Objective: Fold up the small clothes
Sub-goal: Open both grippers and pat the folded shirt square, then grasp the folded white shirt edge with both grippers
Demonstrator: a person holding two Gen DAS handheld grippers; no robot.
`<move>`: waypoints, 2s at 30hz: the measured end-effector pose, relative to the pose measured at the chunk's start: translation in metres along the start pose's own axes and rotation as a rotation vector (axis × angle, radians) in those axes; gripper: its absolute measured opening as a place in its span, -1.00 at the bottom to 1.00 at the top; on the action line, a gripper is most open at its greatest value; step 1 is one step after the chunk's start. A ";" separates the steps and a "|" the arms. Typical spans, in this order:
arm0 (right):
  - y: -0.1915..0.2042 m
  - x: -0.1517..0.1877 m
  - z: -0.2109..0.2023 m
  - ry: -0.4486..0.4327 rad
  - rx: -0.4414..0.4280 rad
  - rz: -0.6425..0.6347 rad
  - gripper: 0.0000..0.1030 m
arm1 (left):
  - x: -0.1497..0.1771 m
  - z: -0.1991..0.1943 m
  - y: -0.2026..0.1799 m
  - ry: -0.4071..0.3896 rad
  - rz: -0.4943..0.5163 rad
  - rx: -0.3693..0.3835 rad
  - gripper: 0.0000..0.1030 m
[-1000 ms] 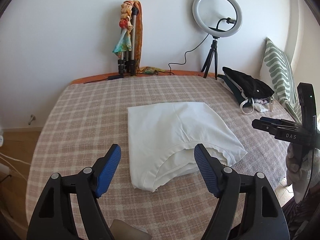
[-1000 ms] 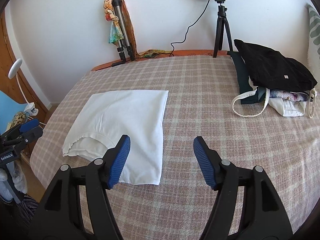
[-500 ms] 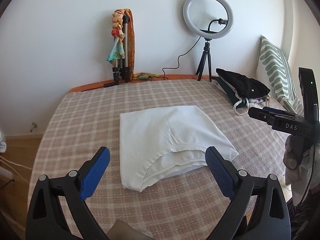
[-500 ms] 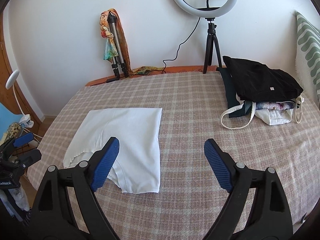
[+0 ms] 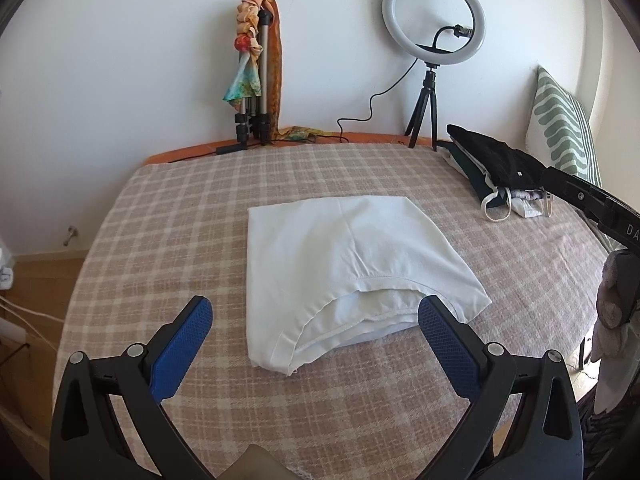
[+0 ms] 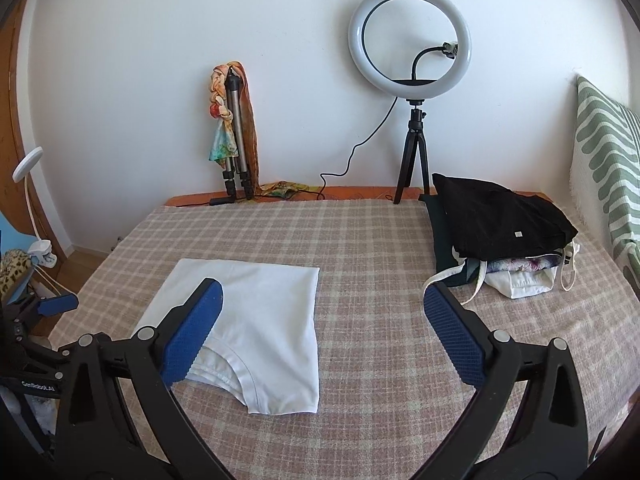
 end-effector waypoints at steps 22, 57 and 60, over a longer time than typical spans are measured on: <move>-0.007 0.044 0.057 0.256 -0.200 0.115 0.99 | 0.015 0.045 0.047 0.182 -0.220 0.093 0.99; -0.012 0.083 0.182 0.554 -0.521 0.547 0.00 | 0.007 0.151 0.079 0.347 -0.567 0.369 -0.38; -0.009 0.087 0.185 0.567 -0.508 0.537 -0.45 | 0.005 0.151 0.078 0.339 -0.540 0.352 -0.70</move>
Point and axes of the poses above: each gripper's, at about its wrist camera, not at the fingertips, and z roughly the way its jaws point, y to its left, x to its underside, the point moved 4 cm from there along z, roughly the way its jaws point, and after that the axes turned 5 degrees about -y, right-handed, at the moved point
